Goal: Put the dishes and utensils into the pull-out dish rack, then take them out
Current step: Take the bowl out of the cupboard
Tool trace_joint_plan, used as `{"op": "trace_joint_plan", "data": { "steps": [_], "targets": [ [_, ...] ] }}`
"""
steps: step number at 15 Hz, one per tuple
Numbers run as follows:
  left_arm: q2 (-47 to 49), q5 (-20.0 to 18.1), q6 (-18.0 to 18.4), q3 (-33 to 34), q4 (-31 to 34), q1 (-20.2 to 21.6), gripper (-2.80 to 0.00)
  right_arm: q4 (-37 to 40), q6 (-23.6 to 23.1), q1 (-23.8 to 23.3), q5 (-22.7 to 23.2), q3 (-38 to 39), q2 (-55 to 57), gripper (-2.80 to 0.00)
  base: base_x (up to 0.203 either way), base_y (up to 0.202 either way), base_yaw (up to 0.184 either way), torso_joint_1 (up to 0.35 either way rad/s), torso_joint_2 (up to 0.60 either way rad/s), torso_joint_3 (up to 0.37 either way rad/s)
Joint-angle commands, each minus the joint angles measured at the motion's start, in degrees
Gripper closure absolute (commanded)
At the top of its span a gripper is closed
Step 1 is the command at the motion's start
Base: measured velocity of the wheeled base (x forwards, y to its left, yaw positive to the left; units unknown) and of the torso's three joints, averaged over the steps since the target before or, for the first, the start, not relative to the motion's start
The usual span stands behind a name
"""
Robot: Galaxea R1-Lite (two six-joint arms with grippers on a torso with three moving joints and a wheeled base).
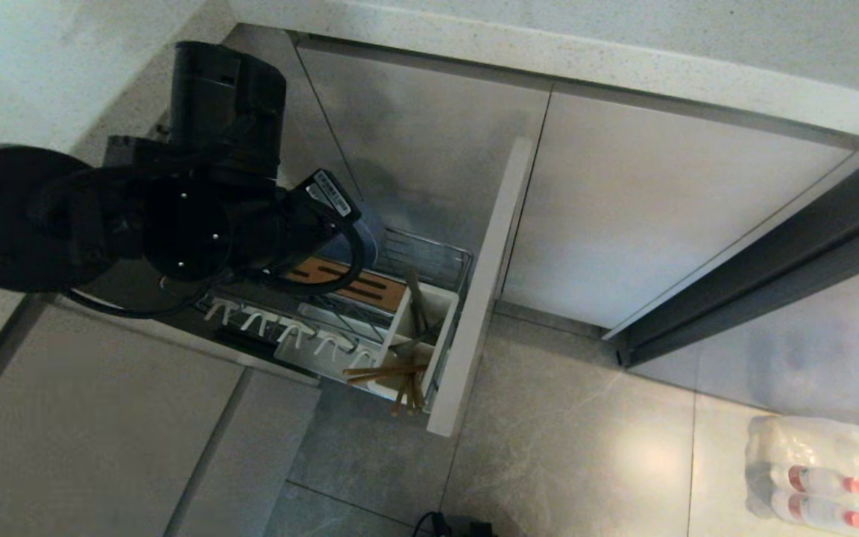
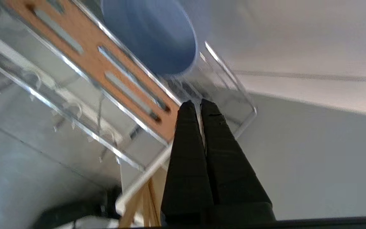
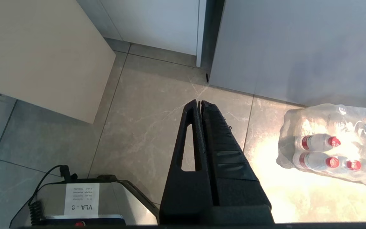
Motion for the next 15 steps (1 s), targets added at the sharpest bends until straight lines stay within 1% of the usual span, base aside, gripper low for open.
{"op": "trace_joint_plan", "data": {
  "steps": [1, 6, 9, 13, 15],
  "targets": [
    [1.2, 0.39, 0.18, -0.01, -0.38, -0.01, 0.0, -0.02, 0.01, 0.0, -0.02, 0.0, 0.09, 0.0, 0.0, 0.0, 0.0, 0.0, 0.0, 0.0],
    [3.61, 0.57, 0.63, -0.89, -0.43, 0.0, 0.0, -0.02, 0.01, 0.0, -0.02, 0.0, 0.09, 0.0, 0.0, 0.0, 0.0, 0.0, 0.0, 0.0],
    [5.79, 0.57, 0.93, -2.73, -0.62, 0.4, 0.0, -0.02, 0.01, 0.0, -0.02, 0.0, 0.09, 0.0, 0.0, 0.0, 0.0, 0.0, 0.0, 0.0],
    [7.13, 0.65, 1.54, -3.7, -2.03, 2.86, 0.0, -0.02, 0.01, 0.0, -0.02, 0.0, 0.09, 0.0, 0.0, 0.0, 0.0, 0.0, 0.0, 0.0],
    [7.31, 0.75, 1.99, -3.7, -2.29, 3.24, 0.0, -0.02, 0.01, 0.0, -0.02, 0.0, 0.05, 0.0, 0.0, 0.0, 0.0, 0.0, 0.0, 0.0]
  ]
}}
